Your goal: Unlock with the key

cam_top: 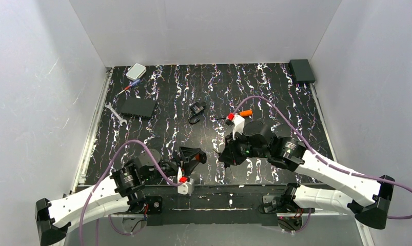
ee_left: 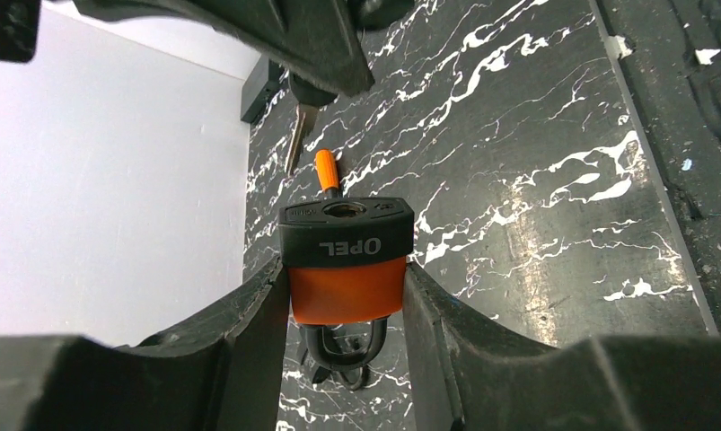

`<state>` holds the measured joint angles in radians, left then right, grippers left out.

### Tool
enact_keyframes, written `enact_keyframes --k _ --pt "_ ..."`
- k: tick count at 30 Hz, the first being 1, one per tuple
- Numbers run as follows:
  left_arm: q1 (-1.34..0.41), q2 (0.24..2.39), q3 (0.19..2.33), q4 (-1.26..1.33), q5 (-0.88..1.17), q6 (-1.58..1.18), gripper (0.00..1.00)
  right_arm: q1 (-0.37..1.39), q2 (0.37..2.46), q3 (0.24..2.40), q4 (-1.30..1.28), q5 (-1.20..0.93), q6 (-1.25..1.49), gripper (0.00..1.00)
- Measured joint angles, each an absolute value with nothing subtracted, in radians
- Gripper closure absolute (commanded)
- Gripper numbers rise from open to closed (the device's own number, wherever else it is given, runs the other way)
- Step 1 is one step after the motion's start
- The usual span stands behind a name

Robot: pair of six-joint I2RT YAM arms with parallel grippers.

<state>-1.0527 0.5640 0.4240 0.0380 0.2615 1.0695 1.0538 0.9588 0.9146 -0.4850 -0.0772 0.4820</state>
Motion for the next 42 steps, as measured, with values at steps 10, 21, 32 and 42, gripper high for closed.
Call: enact_keyframes --k 10,21,32,42 --pt "-1.049 0.617 0.419 0.071 0.184 1.057 1.00 1.054 1.007 1.012 -0.616 -0.194 0.572 0.99" --pt "-1.049 0.627 0.419 0.075 0.145 1.032 1.00 1.054 1.056 1.012 -0.615 -0.239 0.626 0.99" --pt "-1.049 0.627 0.419 0.075 0.142 1.002 1.00 1.054 1.087 1.010 -0.532 -0.239 0.674 0.99" --pt "-1.049 0.623 0.419 0.075 0.142 0.989 1.00 1.054 1.102 0.997 -0.469 -0.238 0.694 0.99"
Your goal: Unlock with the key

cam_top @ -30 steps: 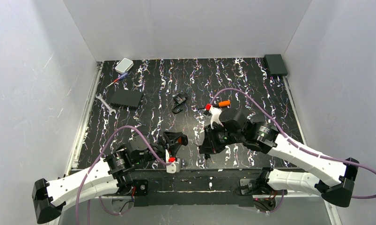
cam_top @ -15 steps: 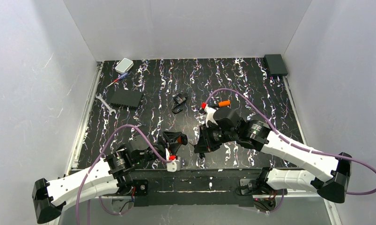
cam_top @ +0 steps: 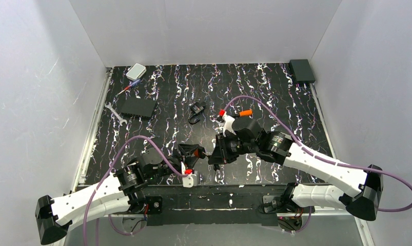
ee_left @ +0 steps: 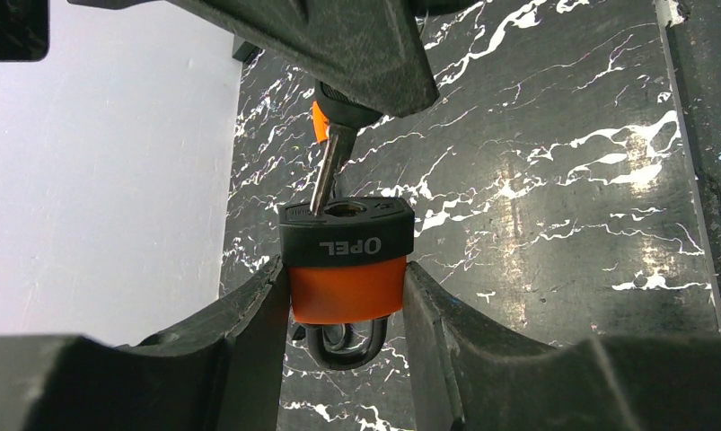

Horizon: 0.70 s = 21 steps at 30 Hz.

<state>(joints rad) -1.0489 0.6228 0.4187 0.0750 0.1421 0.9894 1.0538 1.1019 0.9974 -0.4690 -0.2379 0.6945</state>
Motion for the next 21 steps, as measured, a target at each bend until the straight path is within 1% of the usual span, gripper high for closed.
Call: enact_keyframes --k 21 --pt "-1.048 0.612 0.419 0.073 0.140 0.983 1.00 1.054 1.124 0.974 -0.435 -0.231 0.707 0.99"
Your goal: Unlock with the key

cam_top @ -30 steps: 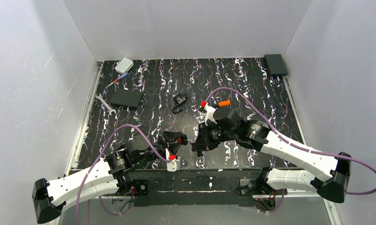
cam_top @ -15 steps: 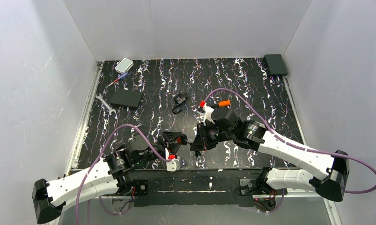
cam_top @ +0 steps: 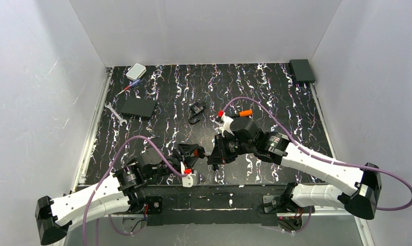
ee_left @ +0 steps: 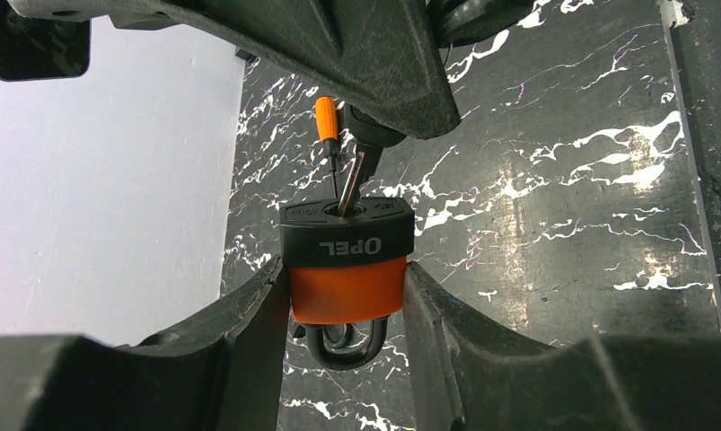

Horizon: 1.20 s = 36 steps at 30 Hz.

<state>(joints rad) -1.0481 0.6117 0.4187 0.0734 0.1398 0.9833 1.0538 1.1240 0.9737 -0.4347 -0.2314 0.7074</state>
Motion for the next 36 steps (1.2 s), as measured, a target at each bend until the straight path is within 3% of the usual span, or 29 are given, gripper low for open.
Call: enact_keyframes --k 36 --pt "-1.042 0.592 0.395 0.028 0.128 1.061 1.00 1.018 1.262 0.998 -0.418 -0.391 0.768 0.99"
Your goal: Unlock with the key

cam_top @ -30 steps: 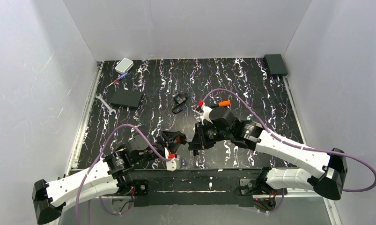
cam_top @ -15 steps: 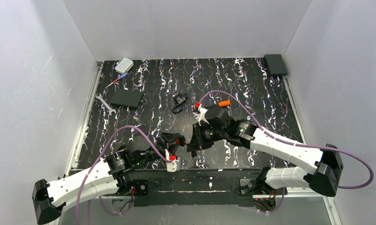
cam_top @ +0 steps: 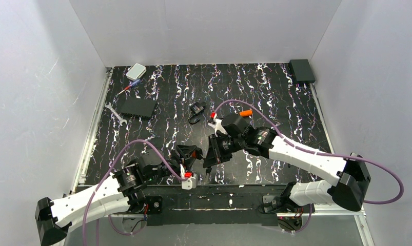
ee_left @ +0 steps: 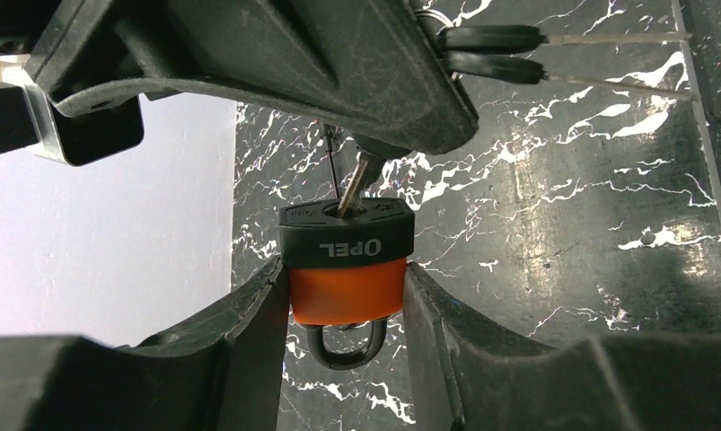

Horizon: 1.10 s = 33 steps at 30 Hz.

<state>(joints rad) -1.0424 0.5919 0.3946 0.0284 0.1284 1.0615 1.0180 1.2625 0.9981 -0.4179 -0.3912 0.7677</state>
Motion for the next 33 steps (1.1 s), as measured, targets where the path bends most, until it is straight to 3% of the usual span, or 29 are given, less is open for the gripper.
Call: enact_keyframes --k 33 --pt "-1.042 0.547 0.388 -0.028 0.193 1.167 1.00 0.935 1.413 1.190 -0.674 -0.608 0.631 0.99"
